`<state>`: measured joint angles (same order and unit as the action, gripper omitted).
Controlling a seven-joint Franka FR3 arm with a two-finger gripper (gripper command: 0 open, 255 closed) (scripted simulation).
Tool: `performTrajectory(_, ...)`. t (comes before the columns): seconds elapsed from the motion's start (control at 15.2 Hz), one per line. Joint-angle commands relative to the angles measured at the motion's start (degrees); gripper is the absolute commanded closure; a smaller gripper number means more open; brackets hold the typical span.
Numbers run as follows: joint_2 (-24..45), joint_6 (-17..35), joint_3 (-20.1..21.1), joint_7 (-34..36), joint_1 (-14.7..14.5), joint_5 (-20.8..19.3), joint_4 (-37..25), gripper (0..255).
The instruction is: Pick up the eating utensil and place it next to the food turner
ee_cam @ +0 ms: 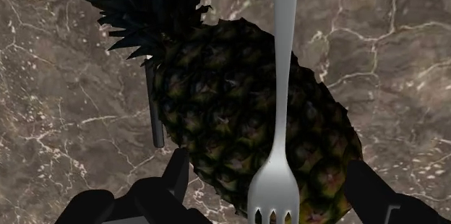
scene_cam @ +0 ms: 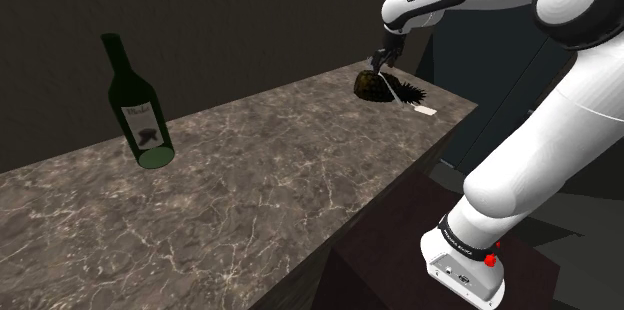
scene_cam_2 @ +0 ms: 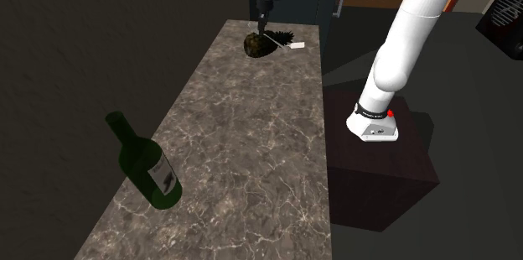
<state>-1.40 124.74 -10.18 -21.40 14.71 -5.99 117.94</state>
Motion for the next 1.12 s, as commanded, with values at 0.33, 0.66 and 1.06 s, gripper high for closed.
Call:
performTrajectory(0.33, 0.04, 0.16, 0.0, 0.02, 0.0, 0.0, 0.11, 255)
performTrajectory(0.66, 0.04, 0.16, 0.0, 0.03, 0.0, 0.0, 0.11, 255)
performTrajectory(1.06, 0.25, -1.22, -0.11, -2.6, -0.02, 2.6, -1.85, 0)
